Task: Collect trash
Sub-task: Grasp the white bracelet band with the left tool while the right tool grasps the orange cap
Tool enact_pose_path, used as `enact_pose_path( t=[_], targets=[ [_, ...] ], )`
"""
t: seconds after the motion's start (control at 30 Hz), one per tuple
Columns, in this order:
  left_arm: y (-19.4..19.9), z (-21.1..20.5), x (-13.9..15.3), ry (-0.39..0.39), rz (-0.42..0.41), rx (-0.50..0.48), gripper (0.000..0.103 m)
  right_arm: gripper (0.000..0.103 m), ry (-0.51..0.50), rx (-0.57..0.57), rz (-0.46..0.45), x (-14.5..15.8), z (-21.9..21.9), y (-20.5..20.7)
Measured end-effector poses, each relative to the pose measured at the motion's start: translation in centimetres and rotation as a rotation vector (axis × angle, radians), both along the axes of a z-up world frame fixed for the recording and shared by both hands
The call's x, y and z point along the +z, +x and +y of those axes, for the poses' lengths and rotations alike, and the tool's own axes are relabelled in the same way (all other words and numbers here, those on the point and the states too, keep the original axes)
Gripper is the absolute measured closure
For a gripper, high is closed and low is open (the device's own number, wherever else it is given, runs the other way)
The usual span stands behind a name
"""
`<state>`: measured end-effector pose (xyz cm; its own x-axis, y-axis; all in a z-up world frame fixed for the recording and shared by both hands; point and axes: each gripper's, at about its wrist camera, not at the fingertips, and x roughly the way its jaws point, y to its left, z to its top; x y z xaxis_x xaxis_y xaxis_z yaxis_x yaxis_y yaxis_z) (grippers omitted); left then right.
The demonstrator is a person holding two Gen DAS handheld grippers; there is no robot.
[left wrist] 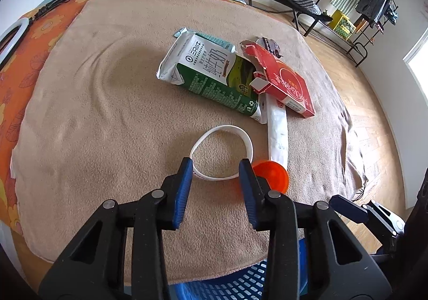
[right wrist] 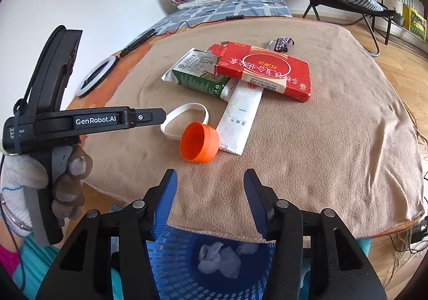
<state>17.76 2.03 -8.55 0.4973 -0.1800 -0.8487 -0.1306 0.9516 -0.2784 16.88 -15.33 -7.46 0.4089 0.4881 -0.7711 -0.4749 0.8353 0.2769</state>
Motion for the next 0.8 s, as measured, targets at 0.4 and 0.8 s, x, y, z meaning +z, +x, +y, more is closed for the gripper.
enact_pose_path(
  t=[0.4,0.8],
  targets=[
    [1.6,1.6,-2.5,-0.005,0.049,0.040,0.084,0.071,-0.047,0.005,0.018,-1.5,2.7,3.1],
    [2.6,-0.3,-3.3,0.079,0.048,0.005,0.099,0.095,-0.099,-0.012,0.033,-3.5,3.5,4.7]
  ],
)
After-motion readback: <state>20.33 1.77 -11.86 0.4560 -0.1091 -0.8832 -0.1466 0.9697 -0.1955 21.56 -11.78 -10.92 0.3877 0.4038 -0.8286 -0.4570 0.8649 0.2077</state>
